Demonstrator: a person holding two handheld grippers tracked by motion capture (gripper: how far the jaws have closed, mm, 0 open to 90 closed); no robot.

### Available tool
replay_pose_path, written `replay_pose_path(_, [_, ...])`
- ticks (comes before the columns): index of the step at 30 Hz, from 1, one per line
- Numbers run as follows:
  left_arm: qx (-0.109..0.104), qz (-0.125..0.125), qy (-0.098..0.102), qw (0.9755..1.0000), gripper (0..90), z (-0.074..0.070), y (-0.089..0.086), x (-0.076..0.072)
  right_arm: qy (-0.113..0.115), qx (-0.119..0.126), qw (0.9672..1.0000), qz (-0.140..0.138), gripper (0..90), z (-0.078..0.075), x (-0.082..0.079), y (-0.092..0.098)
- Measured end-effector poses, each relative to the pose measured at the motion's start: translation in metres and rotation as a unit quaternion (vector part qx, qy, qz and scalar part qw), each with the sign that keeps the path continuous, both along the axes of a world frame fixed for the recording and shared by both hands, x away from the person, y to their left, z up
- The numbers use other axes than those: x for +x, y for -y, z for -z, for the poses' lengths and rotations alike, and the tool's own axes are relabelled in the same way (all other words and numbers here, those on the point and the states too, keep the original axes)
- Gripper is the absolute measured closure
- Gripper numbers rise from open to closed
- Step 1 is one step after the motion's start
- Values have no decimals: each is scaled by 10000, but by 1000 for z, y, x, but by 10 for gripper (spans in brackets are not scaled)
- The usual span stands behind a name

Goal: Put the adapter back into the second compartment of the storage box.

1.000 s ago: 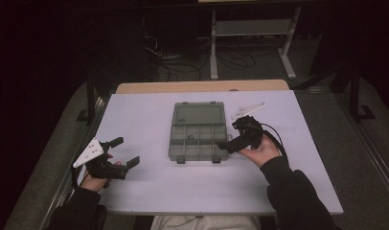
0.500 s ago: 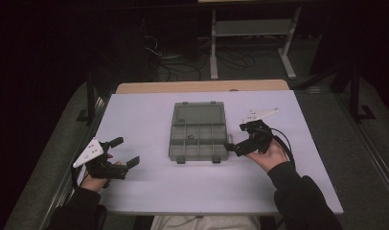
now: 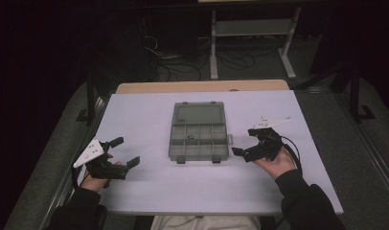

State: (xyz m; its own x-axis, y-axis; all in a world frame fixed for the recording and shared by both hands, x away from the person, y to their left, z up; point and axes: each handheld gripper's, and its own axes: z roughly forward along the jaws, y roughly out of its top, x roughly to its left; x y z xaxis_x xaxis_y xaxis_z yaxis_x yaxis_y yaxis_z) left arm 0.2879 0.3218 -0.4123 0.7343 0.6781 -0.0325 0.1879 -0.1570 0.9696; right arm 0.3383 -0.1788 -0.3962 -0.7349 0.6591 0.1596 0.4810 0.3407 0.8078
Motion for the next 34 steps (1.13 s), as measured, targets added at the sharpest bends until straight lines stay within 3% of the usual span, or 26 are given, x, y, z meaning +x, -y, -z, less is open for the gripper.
replay_pose_path(13, [2, -2, 5, 10000, 0, 0, 0, 0, 180, 268, 9994, 152, 0, 7, -19, 21])
replay_pose_path(23, [-13, -10, 2, 10000, 0, 0, 0, 0, 366, 372, 9984, 212, 0, 15, -35, 36])
replay_pose_path(34, [-7, -10, 5, 10000, 0, 0, 0, 0, 396, 424, 9978, 334, 0, 22, -45, 48])
